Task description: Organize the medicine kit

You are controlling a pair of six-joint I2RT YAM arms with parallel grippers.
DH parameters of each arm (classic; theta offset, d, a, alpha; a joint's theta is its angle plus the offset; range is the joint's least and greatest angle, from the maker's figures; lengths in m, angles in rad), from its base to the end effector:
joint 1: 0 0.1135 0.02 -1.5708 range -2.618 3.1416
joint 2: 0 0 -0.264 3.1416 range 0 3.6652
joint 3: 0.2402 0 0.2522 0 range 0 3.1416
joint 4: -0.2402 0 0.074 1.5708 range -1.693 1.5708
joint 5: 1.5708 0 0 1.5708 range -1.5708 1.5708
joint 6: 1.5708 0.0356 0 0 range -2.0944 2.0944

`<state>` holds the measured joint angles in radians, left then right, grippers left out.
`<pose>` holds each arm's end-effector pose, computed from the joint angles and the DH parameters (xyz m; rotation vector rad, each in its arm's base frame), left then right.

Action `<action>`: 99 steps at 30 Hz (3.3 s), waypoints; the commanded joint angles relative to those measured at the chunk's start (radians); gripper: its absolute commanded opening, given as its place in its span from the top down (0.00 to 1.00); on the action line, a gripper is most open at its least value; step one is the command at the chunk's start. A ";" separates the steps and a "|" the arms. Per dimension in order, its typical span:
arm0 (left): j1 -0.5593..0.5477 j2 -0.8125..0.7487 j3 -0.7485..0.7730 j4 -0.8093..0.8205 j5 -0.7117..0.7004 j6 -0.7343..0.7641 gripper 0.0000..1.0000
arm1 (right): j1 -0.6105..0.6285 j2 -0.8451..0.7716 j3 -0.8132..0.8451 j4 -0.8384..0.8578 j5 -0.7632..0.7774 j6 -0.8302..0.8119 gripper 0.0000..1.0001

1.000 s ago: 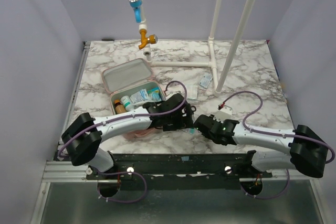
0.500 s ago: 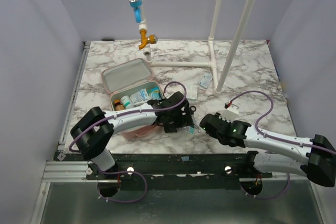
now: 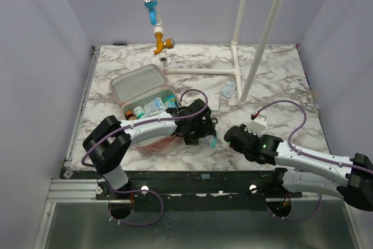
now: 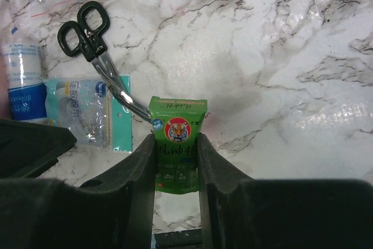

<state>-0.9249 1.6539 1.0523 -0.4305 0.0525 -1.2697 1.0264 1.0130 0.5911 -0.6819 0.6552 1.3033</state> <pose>0.1996 -0.2679 0.1934 -0.4686 2.8118 -0.7345 0.1088 0.1379 0.2006 0.5144 2.3098 0.1989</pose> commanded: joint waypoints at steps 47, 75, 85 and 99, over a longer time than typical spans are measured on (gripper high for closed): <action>0.018 0.141 0.283 -0.343 -0.368 0.352 0.15 | -0.001 -0.108 -0.084 0.076 0.015 -0.065 0.67; 0.095 0.164 0.340 -0.322 -0.304 0.562 1.00 | 0.000 -0.050 -0.043 0.089 0.013 -0.103 0.66; 0.116 -0.078 0.403 -0.453 -0.314 0.594 1.00 | -0.001 -0.009 0.054 0.107 0.023 -0.145 0.66; 0.409 -0.403 0.144 -0.476 -0.285 0.669 1.00 | 0.001 0.340 0.423 0.349 -0.164 -0.523 0.68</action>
<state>-0.6029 1.3270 1.2827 -0.8864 -0.2653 -0.6407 1.0260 1.2331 0.8886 -0.4397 0.5987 0.9138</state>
